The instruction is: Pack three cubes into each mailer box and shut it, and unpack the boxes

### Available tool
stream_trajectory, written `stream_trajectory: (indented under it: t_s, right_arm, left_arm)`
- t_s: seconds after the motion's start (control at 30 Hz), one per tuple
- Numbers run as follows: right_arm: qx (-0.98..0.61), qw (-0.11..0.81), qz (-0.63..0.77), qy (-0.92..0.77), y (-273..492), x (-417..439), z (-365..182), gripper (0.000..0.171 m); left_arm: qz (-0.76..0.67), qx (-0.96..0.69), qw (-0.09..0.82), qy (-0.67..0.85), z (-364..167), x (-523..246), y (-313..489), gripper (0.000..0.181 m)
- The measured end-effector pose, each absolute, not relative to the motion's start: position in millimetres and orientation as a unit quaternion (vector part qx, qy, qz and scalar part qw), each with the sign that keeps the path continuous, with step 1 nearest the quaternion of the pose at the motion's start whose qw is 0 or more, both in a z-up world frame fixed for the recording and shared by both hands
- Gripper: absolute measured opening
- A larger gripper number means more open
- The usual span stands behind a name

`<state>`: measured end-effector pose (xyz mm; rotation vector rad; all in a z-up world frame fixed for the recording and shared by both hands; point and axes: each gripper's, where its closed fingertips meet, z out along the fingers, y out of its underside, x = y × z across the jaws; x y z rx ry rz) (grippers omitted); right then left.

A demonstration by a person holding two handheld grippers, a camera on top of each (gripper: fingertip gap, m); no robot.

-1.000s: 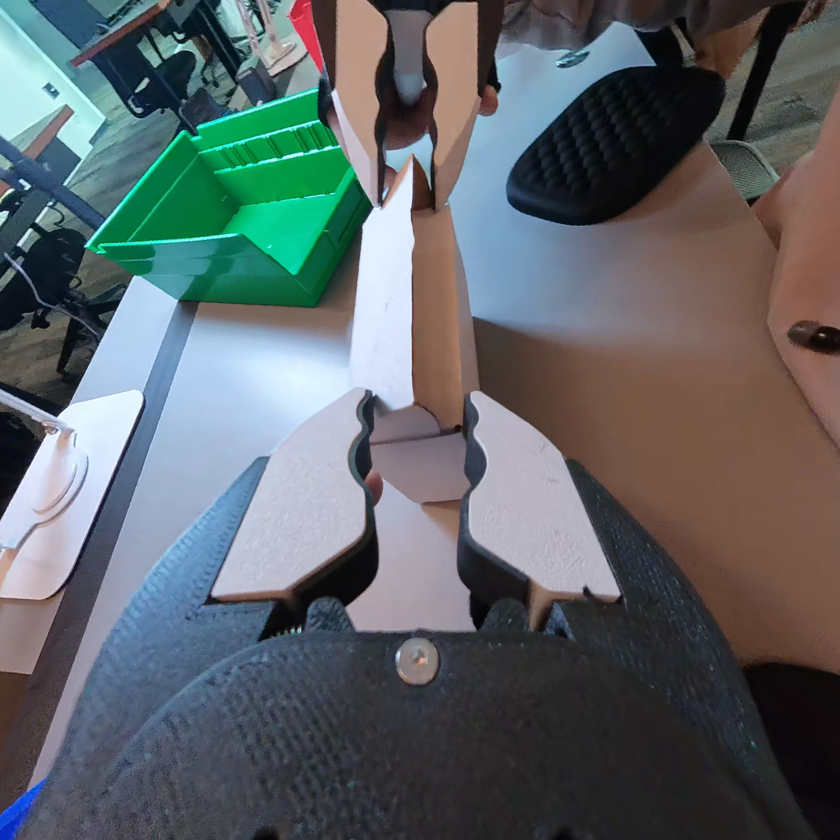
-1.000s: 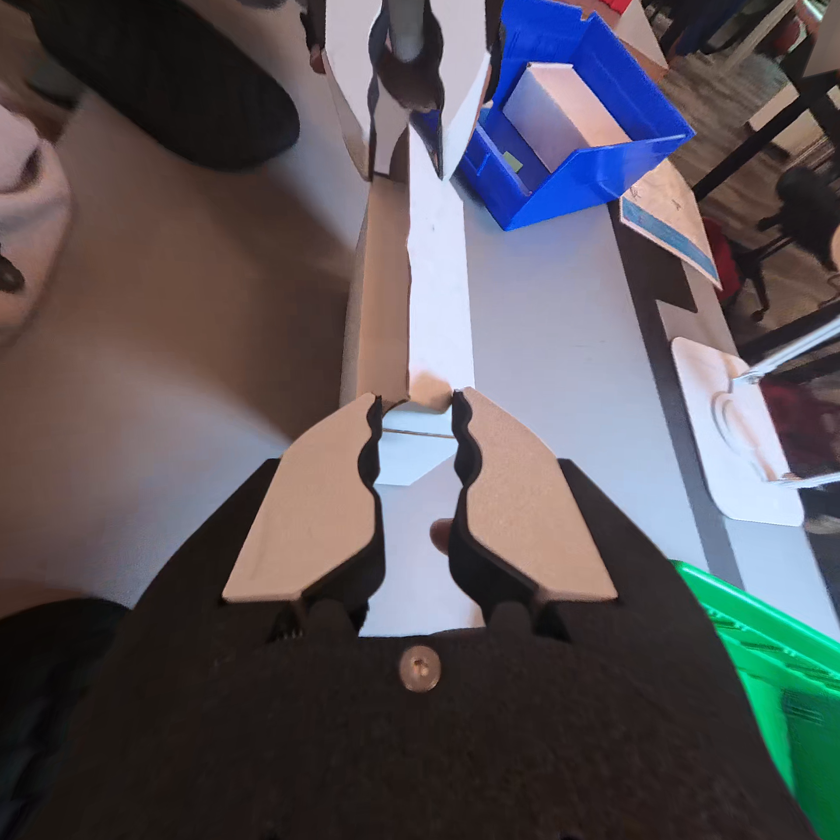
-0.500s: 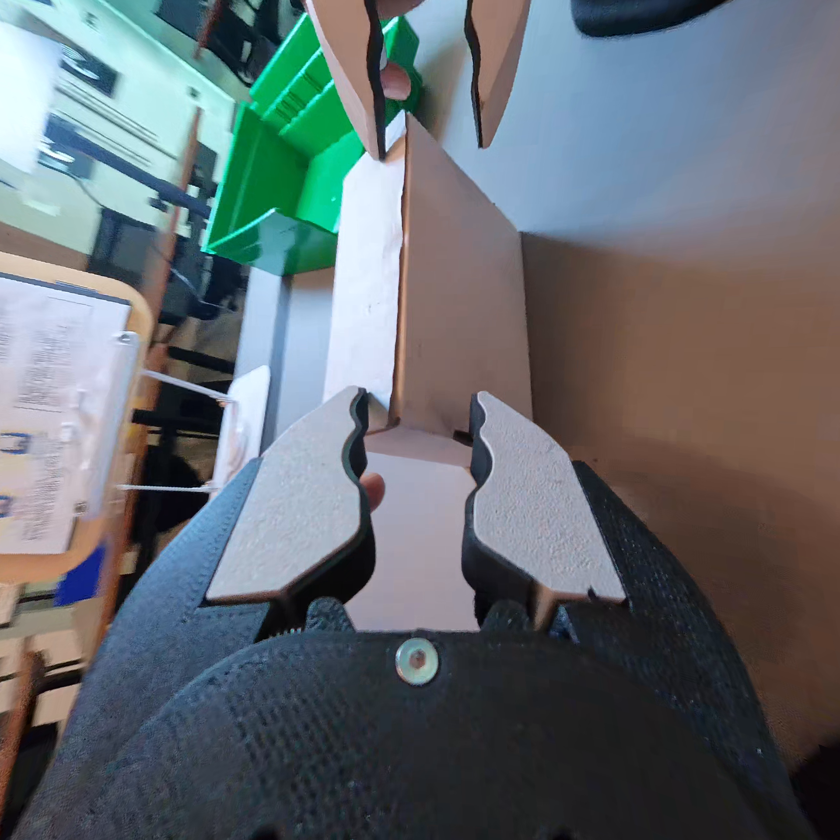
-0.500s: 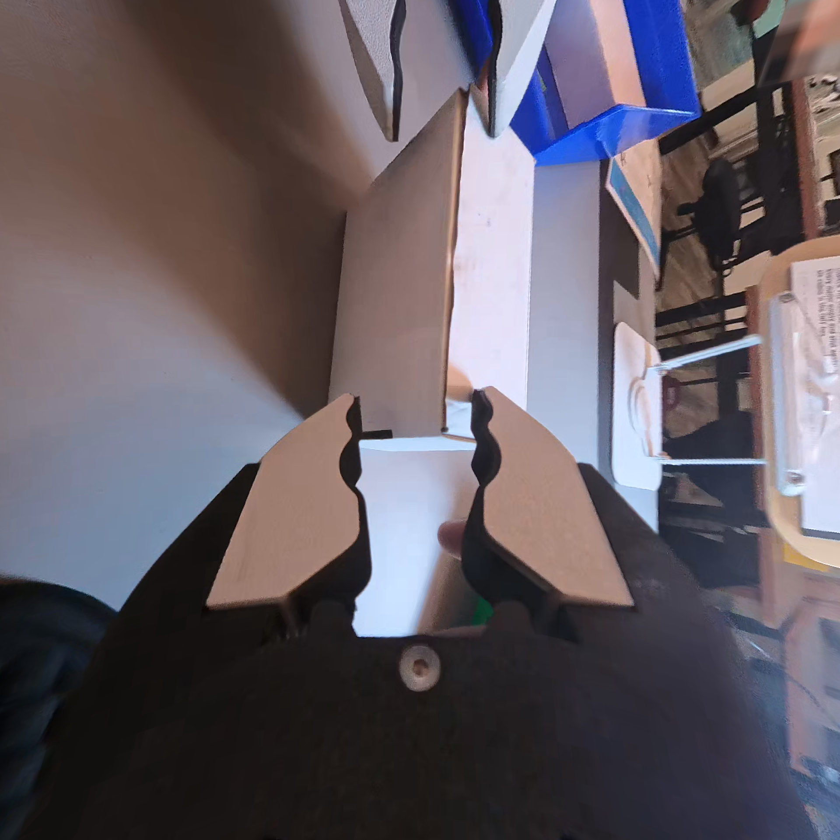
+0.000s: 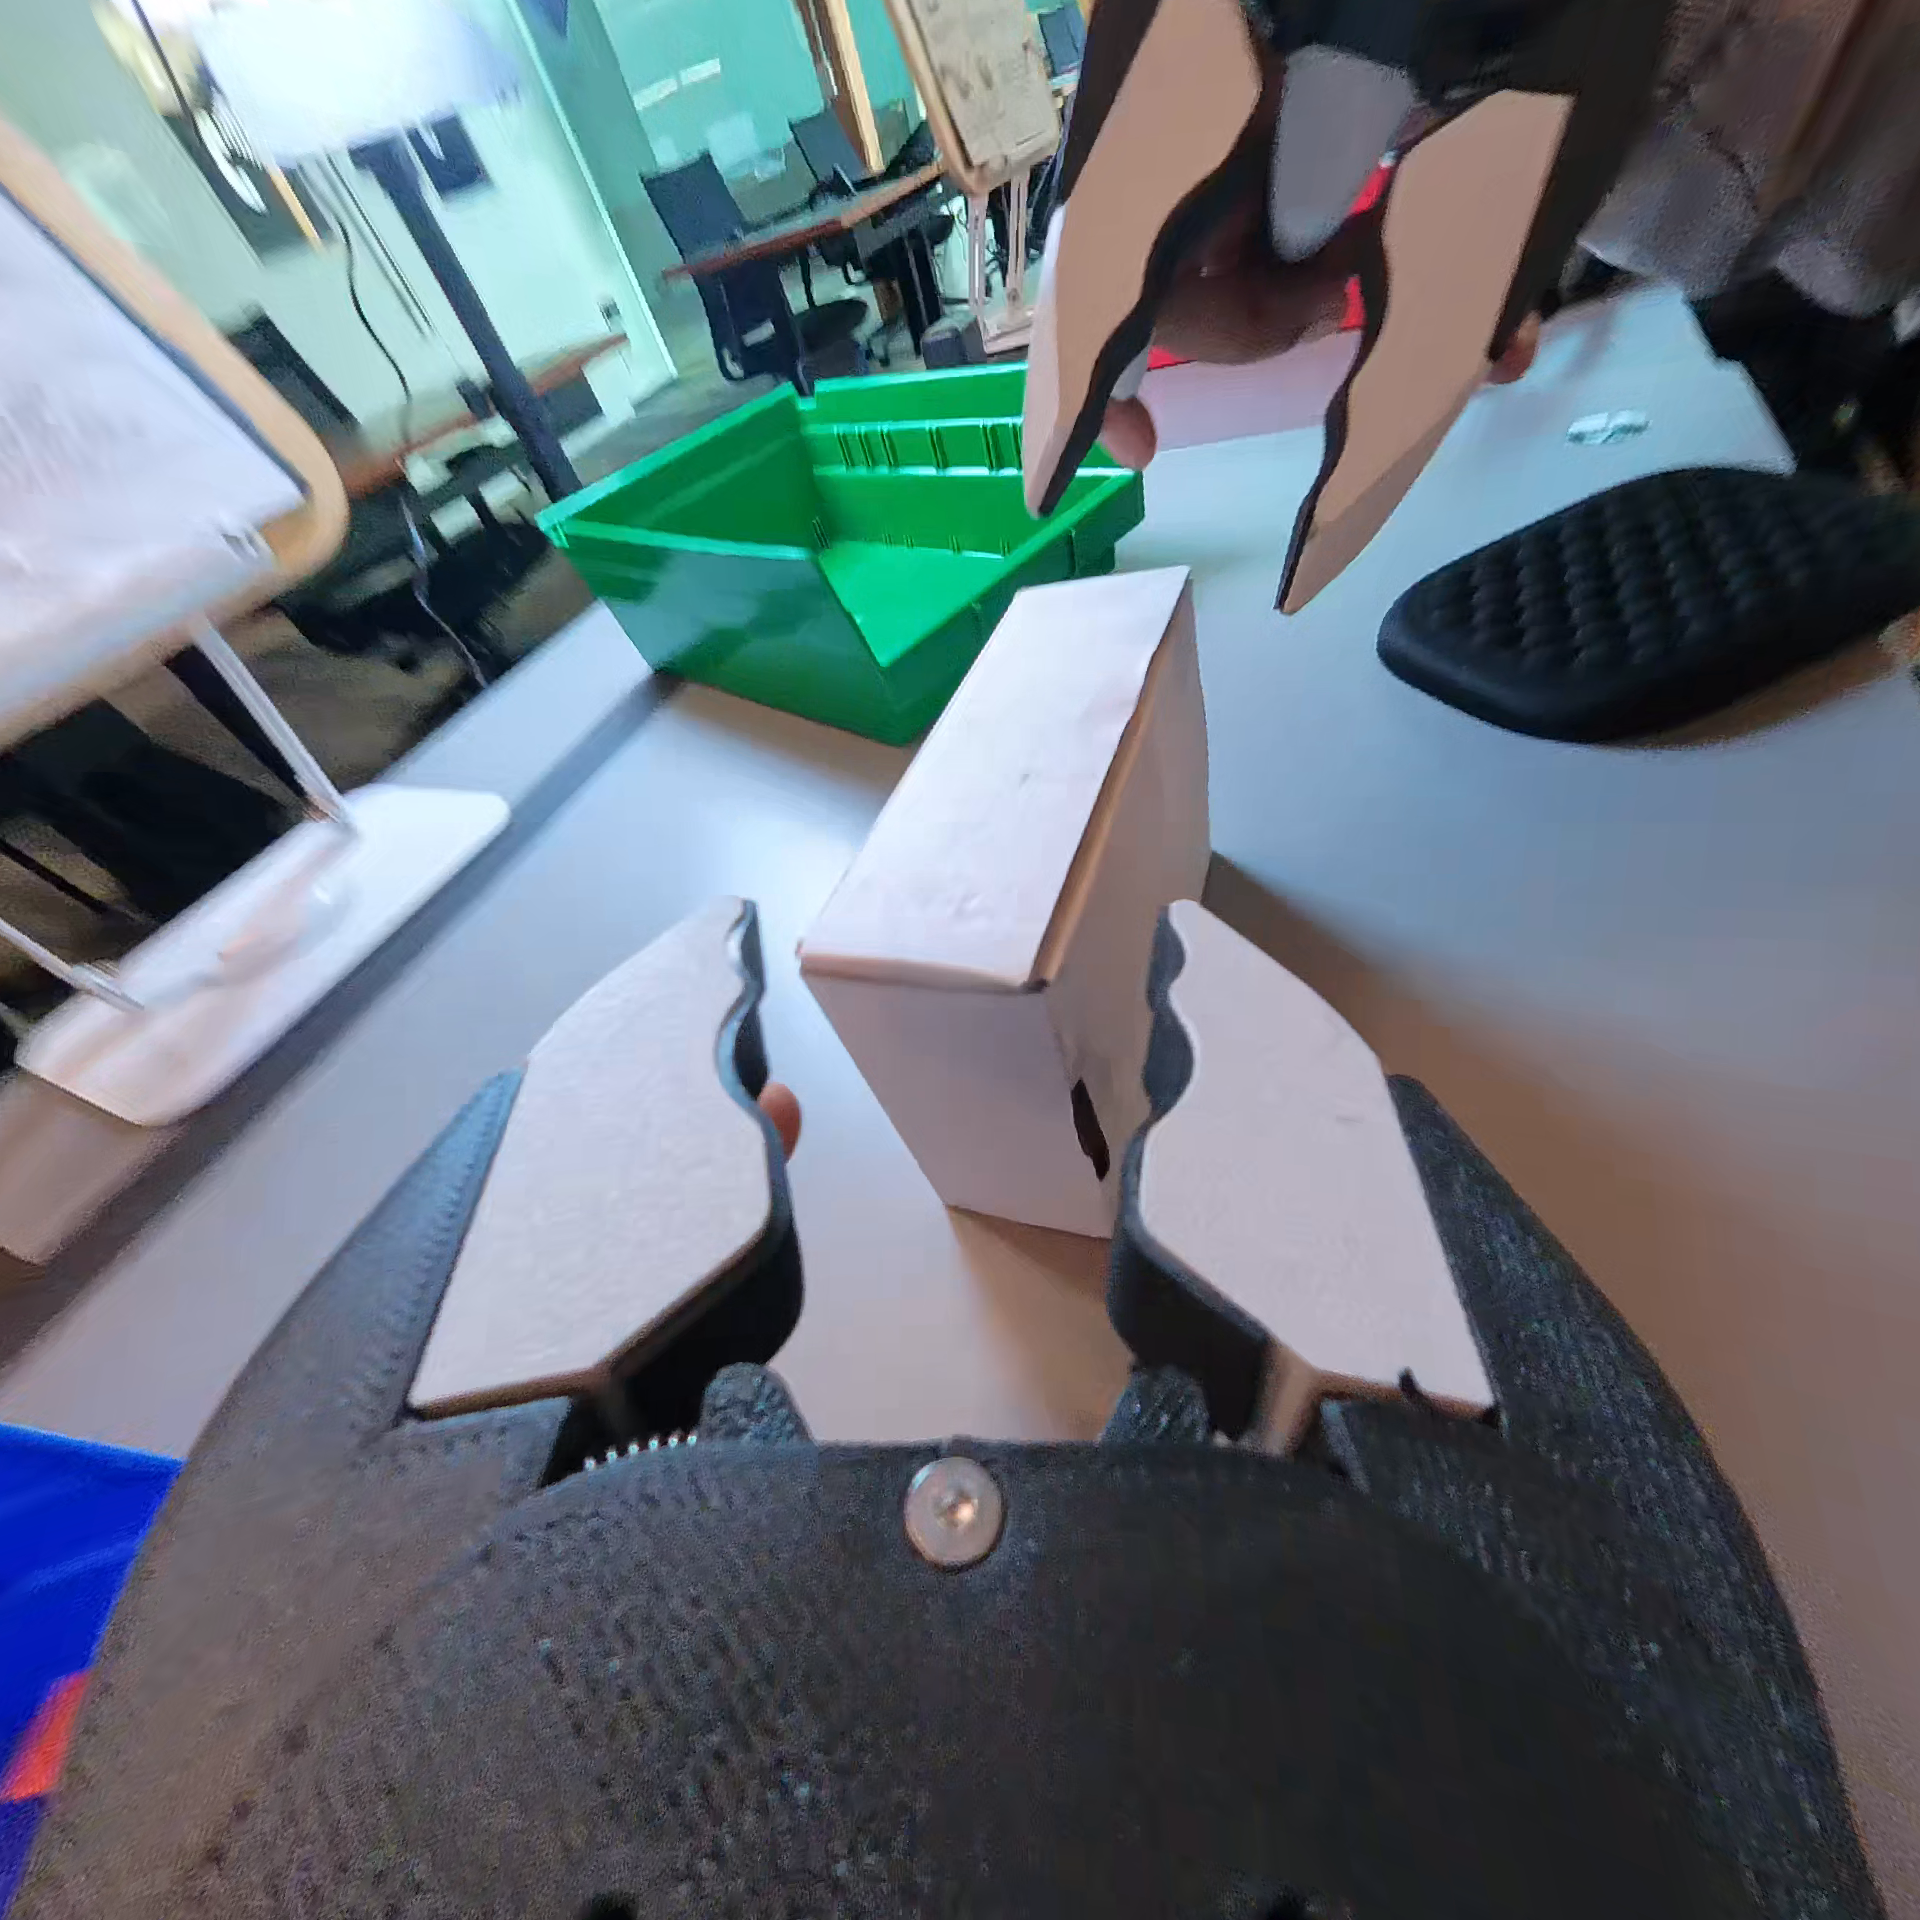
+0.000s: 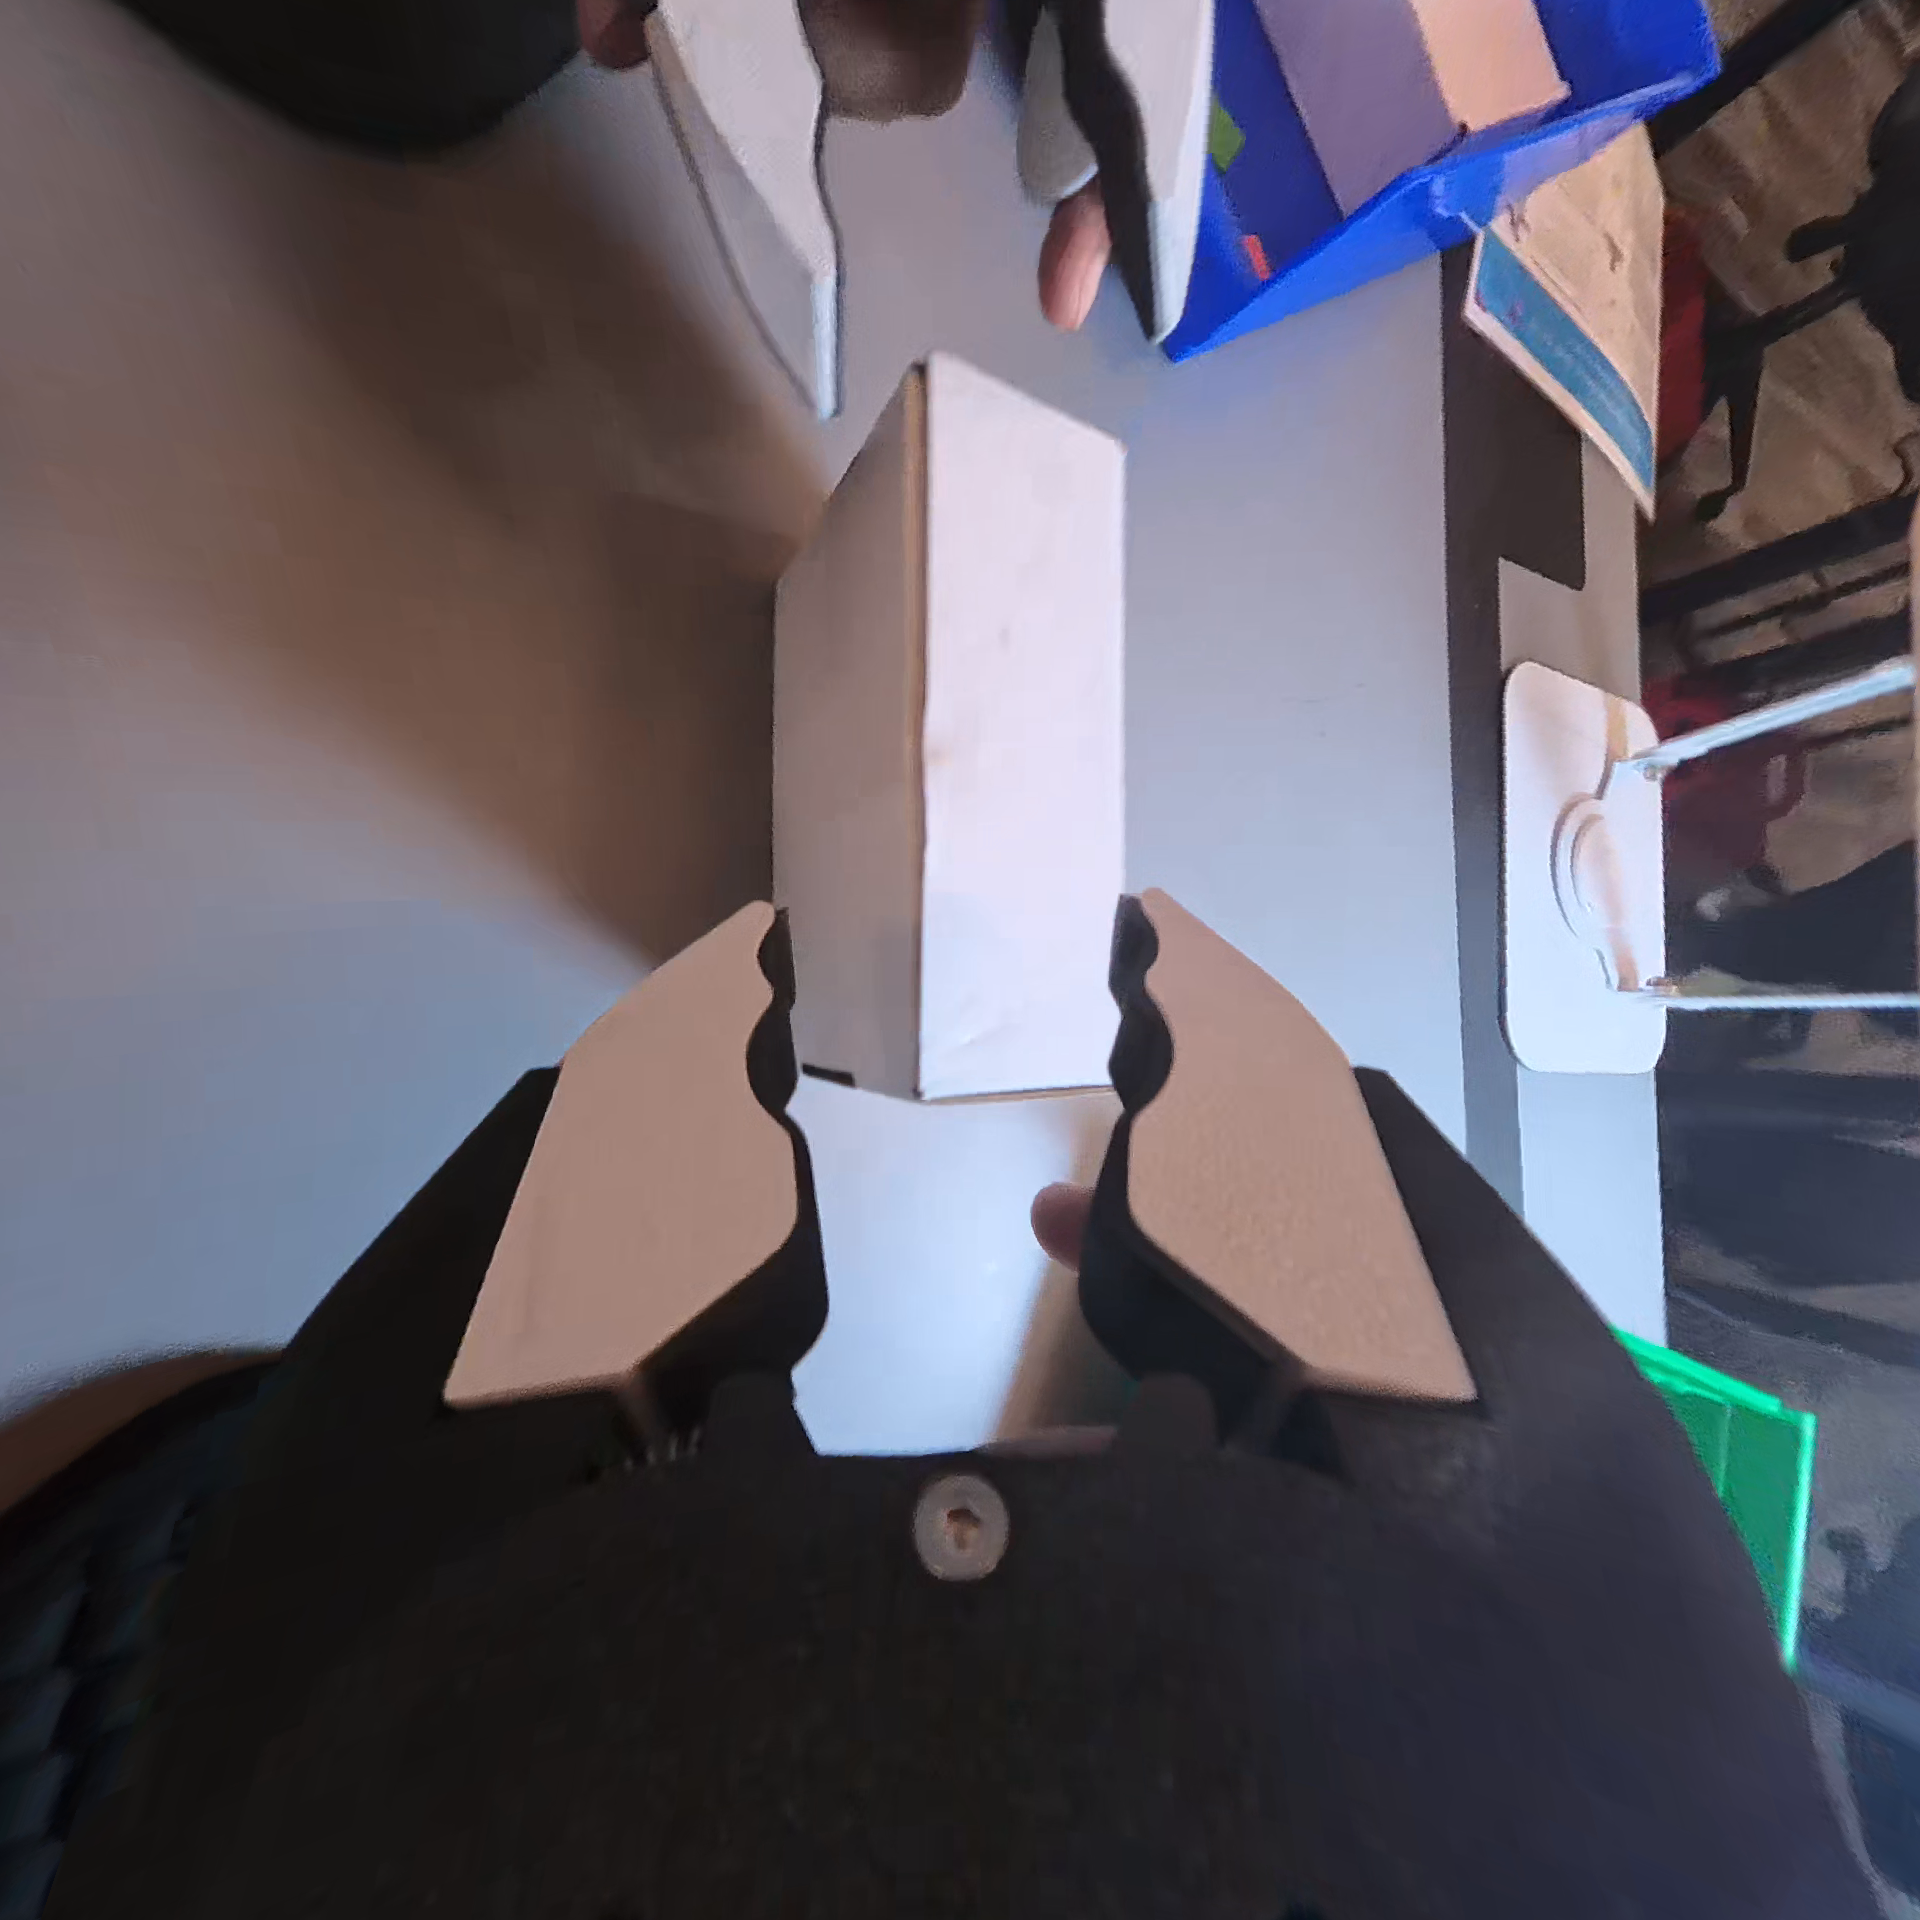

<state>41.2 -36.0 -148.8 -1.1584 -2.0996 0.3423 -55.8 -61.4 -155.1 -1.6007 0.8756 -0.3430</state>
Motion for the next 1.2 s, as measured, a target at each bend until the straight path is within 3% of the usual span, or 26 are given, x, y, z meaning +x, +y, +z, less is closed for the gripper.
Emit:
stream_trajectory:
  t_s: [0.03,0.13,0.2,0.47,0.57,0.7,0.97,1.2]
  right_arm:
    - [-0.461,0.348,0.132,-0.806,-34.4,36.8,-145.7,0.059]
    - [-0.492,0.32,0.134,-0.799,-35.1,23.5,-143.9,0.065]
    - [-0.501,0.295,0.122,-0.804,-36.7,17.2,-147.0,0.069]
    - [-0.455,0.225,-0.011,-0.861,-45.3,18.4,-180.2,0.067]
    - [-0.43,0.246,-0.078,-0.865,-39.5,18.4,-182.4,0.065]
    - [-0.437,0.291,-0.083,-0.847,-27.8,23.2,-146.4,0.064]
    - [-0.488,0.433,-0.261,-0.712,114.2,82.0,-32.1,0.063]
    - [-0.505,0.4,-0.401,-0.652,255.7,149.2,-95.7,0.064]
  left_arm:
    - [-0.174,-0.708,0.58,0.362,-163.4,-56.8,-57.0,0.08]
    - [-0.2,-0.749,0.513,0.367,-200.6,-48.5,-48.5,0.091]
    - [-0.129,-0.747,0.516,0.398,-213.6,-47.0,-40.9,0.075]
    - [-0.015,-0.707,0.549,0.446,-206.8,-34.7,-47.4,0.072]
    - [-0.003,-0.694,0.565,0.448,-200.4,-35.6,-50.0,0.072]
    - [-0.016,-0.695,0.62,0.364,-163.1,-60.0,-42.7,0.081]
    - [-0.054,-0.69,0.687,0.221,-124.5,-125.5,-38.2,0.062]
    - [-0.007,-0.687,0.681,0.253,-134.3,-118.9,-37.7,0.06]
